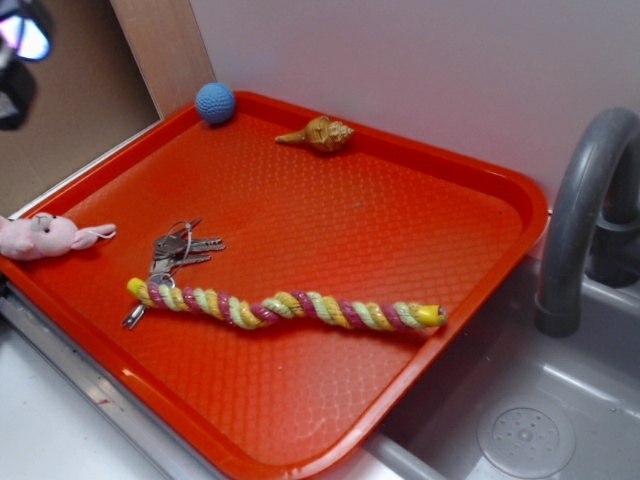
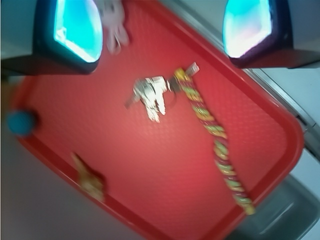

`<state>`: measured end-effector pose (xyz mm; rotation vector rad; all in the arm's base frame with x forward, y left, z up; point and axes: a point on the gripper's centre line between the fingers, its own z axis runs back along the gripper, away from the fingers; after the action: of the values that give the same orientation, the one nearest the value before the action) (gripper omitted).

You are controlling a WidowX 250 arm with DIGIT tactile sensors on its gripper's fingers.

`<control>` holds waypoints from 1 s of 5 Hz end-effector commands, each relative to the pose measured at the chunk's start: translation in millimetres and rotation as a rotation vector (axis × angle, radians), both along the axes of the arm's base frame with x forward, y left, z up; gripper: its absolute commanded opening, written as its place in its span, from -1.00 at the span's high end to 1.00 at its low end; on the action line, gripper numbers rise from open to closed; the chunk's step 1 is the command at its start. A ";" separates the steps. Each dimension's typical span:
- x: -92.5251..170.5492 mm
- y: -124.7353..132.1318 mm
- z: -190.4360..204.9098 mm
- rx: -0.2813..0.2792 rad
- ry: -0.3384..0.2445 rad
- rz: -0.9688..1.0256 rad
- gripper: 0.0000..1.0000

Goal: Grab the multicolored rope.

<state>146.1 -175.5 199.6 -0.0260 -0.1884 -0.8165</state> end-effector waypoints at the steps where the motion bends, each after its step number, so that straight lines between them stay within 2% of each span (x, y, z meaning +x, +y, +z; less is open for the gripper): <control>1: 7.0 -32.7 -23.6 0.008 0.021 -0.080 -1.00; 3: -6.5 -46.9 -73.2 0.076 0.130 -0.224 -1.00; 5: -11.8 -45.2 -112.9 0.155 0.227 -0.215 -1.00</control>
<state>146.7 -224.0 73.7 0.0269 0.1348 -1.0222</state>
